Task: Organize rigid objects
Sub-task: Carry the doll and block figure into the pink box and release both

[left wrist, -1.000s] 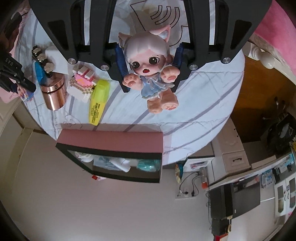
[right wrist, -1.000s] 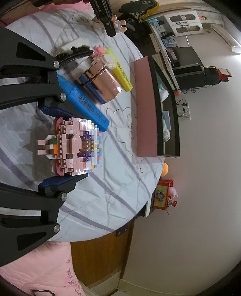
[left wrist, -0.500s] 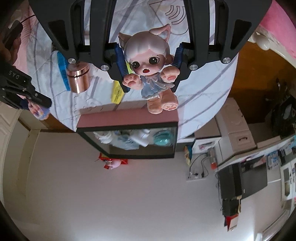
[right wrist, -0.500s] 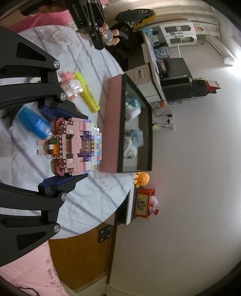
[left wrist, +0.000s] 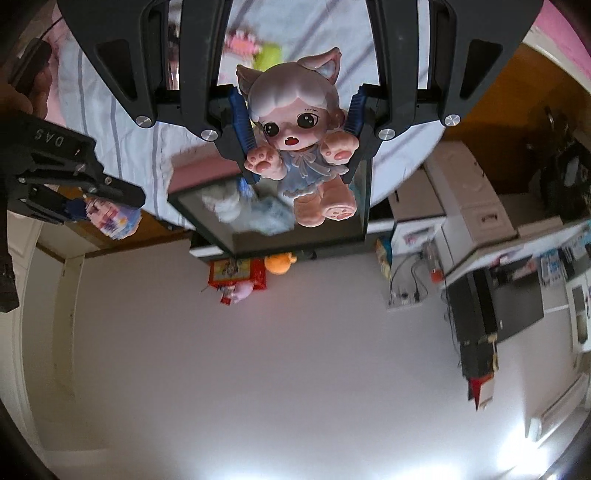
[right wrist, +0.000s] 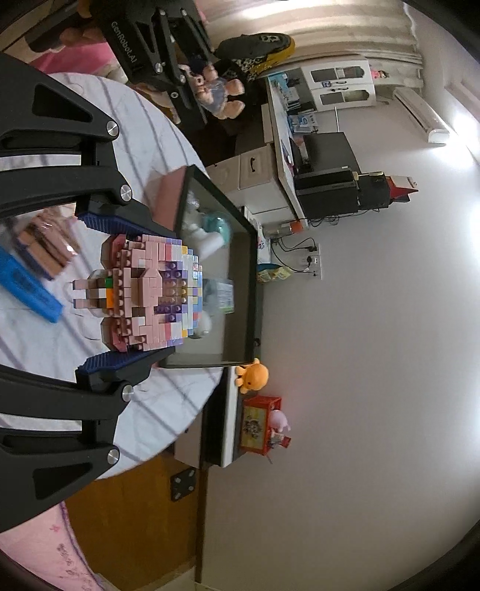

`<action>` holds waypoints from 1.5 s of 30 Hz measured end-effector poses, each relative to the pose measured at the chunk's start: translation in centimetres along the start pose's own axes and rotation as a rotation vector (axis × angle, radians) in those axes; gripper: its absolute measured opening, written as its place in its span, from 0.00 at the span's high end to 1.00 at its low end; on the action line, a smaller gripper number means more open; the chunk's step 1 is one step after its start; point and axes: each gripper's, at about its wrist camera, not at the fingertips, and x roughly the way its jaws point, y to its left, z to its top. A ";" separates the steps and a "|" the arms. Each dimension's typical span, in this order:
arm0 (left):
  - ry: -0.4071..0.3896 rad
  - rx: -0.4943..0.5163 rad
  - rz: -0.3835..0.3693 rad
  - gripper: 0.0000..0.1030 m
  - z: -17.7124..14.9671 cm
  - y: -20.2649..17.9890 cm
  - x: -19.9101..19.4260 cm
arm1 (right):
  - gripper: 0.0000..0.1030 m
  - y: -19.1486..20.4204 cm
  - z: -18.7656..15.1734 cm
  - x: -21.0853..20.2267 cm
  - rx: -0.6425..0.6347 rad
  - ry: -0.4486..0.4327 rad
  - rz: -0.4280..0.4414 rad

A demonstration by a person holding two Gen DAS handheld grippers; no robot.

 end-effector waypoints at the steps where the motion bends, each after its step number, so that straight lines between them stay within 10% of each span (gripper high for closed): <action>1: -0.003 0.011 0.003 0.58 0.5 -0.1 0.3 | 0.48 0.0 0.4 0.3 -0.001 -0.003 0.007; 12: 0.048 0.033 -0.033 0.58 4.6 0.7 7.6 | 0.48 -0.9 4.1 5.9 -0.039 0.040 0.021; 29: 0.332 0.091 -0.054 0.57 5.7 -1.1 25.2 | 0.48 -5.5 5.1 20.8 -0.049 0.309 -0.089; 45: 0.154 -0.004 -0.010 0.12 7.5 1.0 17.5 | 0.22 -5.1 6.4 15.7 0.016 0.188 -0.047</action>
